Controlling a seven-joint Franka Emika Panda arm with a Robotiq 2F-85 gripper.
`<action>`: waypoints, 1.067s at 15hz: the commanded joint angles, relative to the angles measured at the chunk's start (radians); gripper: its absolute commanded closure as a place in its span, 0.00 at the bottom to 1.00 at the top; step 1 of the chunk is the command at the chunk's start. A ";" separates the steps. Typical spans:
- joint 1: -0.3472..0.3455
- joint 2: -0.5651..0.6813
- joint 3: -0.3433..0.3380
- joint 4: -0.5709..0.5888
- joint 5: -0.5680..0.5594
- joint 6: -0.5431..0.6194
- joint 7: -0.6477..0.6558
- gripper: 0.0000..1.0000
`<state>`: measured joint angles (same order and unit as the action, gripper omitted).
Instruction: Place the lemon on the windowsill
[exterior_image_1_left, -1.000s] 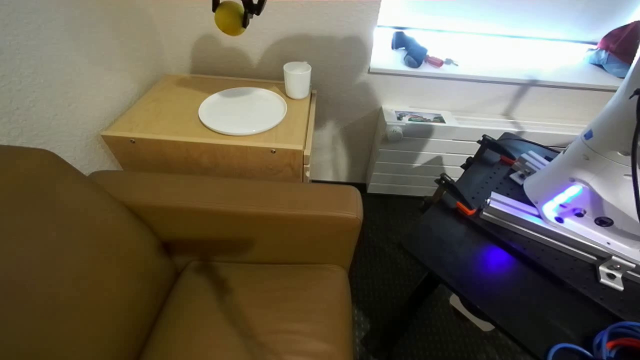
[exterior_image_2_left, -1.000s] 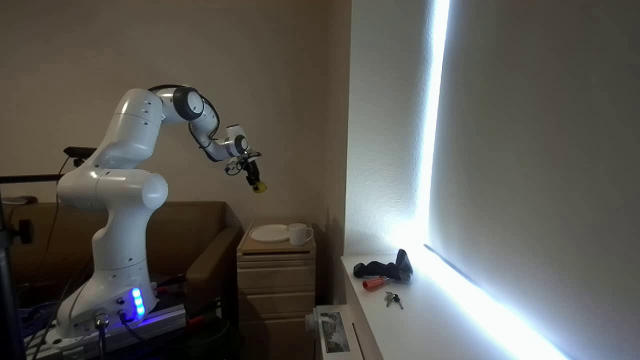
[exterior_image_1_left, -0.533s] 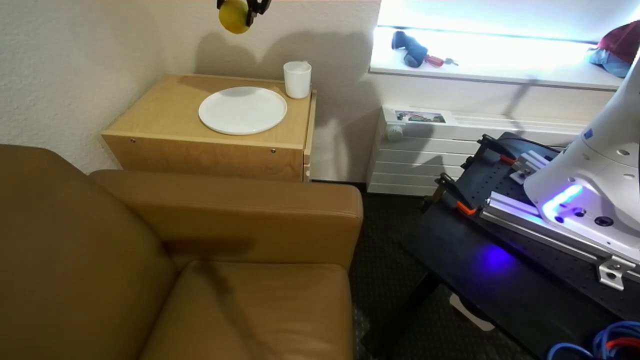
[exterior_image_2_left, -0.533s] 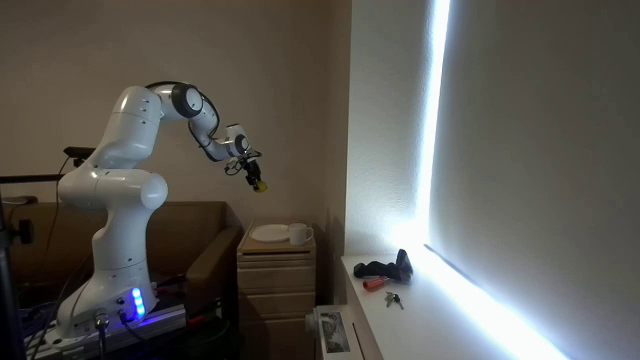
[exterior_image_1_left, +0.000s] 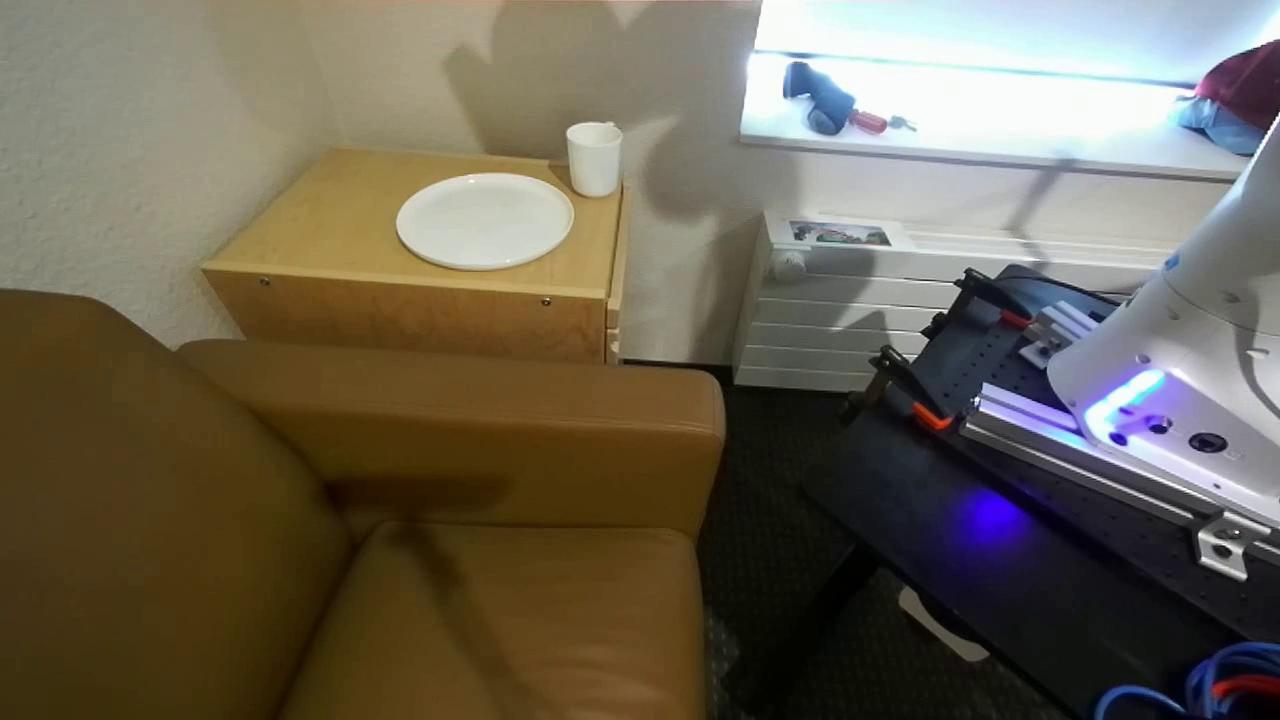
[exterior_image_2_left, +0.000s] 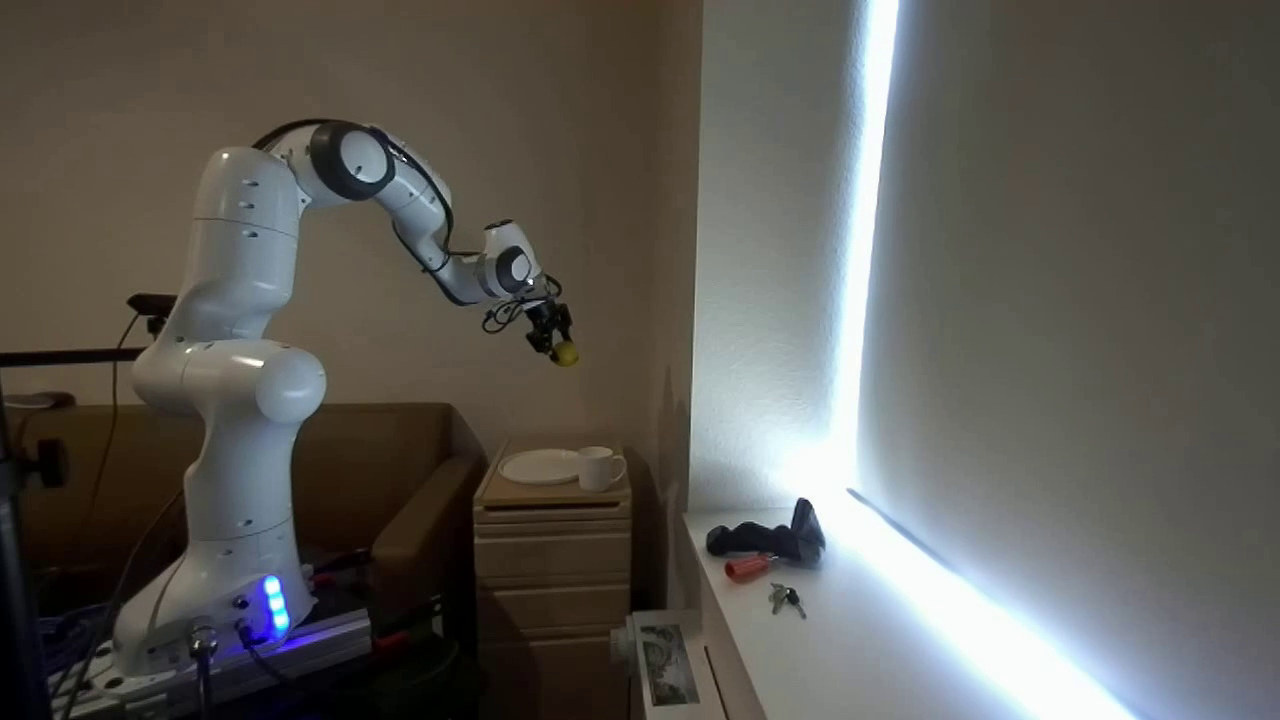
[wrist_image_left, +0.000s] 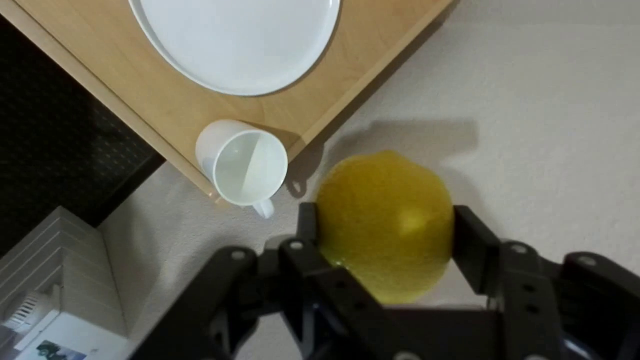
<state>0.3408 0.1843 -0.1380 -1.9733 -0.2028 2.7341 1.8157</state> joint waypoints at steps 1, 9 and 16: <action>-0.039 -0.177 -0.032 -0.253 0.002 0.121 0.130 0.58; -0.156 -0.456 -0.149 -0.721 -0.085 0.210 0.472 0.58; -0.256 -0.377 -0.044 -0.641 0.041 0.161 0.376 0.58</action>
<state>0.1983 -0.2204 -0.2885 -2.6496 -0.2925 2.9338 2.2716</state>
